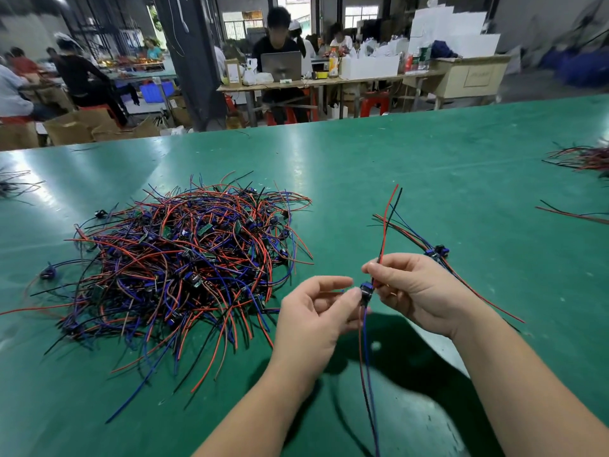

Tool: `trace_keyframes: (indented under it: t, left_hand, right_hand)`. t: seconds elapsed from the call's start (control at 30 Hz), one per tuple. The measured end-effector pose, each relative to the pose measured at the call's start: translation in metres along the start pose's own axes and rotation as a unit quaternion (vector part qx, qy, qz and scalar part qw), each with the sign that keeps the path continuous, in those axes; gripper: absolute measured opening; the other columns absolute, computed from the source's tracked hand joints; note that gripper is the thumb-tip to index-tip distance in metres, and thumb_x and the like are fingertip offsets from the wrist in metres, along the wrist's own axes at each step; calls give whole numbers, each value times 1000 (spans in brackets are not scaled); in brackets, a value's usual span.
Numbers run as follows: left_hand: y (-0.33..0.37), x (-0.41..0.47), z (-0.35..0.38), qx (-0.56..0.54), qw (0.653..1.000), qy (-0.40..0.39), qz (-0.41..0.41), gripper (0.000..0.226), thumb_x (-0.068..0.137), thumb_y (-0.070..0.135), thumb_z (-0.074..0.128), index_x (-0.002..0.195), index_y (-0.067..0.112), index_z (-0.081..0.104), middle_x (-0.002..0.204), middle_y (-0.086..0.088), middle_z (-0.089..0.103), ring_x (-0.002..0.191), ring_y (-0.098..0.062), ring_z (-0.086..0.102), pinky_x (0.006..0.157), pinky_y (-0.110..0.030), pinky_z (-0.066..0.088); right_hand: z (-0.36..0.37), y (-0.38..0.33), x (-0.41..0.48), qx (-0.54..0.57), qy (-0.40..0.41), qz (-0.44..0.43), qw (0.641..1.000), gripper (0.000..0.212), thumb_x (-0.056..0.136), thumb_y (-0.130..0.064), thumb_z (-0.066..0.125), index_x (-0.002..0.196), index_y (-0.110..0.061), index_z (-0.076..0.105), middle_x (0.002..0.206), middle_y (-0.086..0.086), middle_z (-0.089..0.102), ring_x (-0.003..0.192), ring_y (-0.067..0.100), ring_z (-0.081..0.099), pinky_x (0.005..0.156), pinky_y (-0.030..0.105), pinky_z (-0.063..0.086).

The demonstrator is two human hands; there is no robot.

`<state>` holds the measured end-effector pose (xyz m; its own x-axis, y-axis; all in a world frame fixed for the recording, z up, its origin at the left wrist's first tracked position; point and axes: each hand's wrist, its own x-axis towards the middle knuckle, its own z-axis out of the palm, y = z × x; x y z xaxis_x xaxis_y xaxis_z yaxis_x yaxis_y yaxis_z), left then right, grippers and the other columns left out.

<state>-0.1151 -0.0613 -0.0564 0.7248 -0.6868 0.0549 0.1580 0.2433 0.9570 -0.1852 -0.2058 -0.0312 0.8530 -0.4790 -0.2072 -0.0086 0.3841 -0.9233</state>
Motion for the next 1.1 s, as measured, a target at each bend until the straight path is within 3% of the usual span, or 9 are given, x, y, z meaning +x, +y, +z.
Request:
trace_keyframes:
  t: [0.17, 0.43, 0.67, 0.8, 0.9, 0.97, 1.03, 1.1]
  left_hand:
    - [7, -1, 2, 6, 989, -29, -143, 11, 79, 2, 72, 87, 2, 65, 67, -10, 70, 54, -13, 67, 50, -21, 53]
    - [11, -6, -1, 85, 955, -164, -231, 11, 78, -2, 73, 80, 4, 64, 64, -8, 69, 53, -14, 66, 51, -23, 53]
    - [19, -2, -15, 127, 938, -204, -249, 14, 77, -2, 74, 77, 7, 63, 64, -8, 69, 54, -14, 66, 53, -23, 54]
    - [18, -1, -15, 118, 956, -153, -222, 12, 77, 2, 75, 81, 6, 65, 66, -8, 69, 55, -13, 66, 54, -23, 54]
    - [14, 7, -14, 59, 981, -36, -182, 20, 76, 8, 76, 91, 2, 64, 68, -7, 71, 58, -11, 67, 53, -21, 53]
    - [12, 11, -15, 22, 985, 13, -171, 21, 77, 9, 75, 93, 0, 64, 69, -8, 71, 58, -10, 67, 53, -21, 54]
    - [10, 12, -17, 17, 985, 26, -168, 19, 81, 11, 72, 94, -1, 64, 69, -7, 70, 57, -9, 65, 54, -21, 55]
    - [8, 13, -16, 31, 986, 10, -166, 18, 87, 14, 66, 98, -1, 64, 72, -4, 71, 59, -10, 66, 56, -21, 55]
  right_hand:
    - [-1, 3, 2, -78, 45, -1, 996, 9, 73, -9, 71, 70, -4, 63, 52, 1, 57, 41, 5, 50, 41, 12, 42]
    - [-26, -13, 7, 70, 209, -61, 973, 5, 83, -5, 67, 85, -2, 64, 54, 1, 64, 42, 2, 54, 41, 10, 43]
    - [-22, -7, 10, 85, 184, -65, 977, 15, 89, -15, 62, 83, -3, 67, 60, 3, 66, 46, 4, 58, 45, 12, 46]
    - [-20, -7, 14, 121, 189, -96, 970, 6, 94, -7, 54, 98, -6, 59, 87, 10, 61, 62, 18, 66, 53, 21, 51]
    - [-16, 0, 9, -73, 170, -135, 973, 14, 89, -2, 59, 92, -16, 57, 90, 10, 55, 58, 16, 60, 55, 23, 47]
    - [-8, 7, 3, -218, 48, -161, 962, 16, 81, -7, 70, 84, -22, 65, 85, 2, 62, 59, 13, 59, 57, 22, 46]
    - [4, 15, -2, -329, -60, -163, 928, 19, 74, -12, 79, 83, -22, 67, 71, -13, 64, 58, 7, 54, 57, 17, 41]
    - [9, 22, 0, -400, -56, -193, 894, 22, 71, -10, 80, 79, -22, 63, 60, -19, 60, 52, 1, 48, 53, 13, 38]
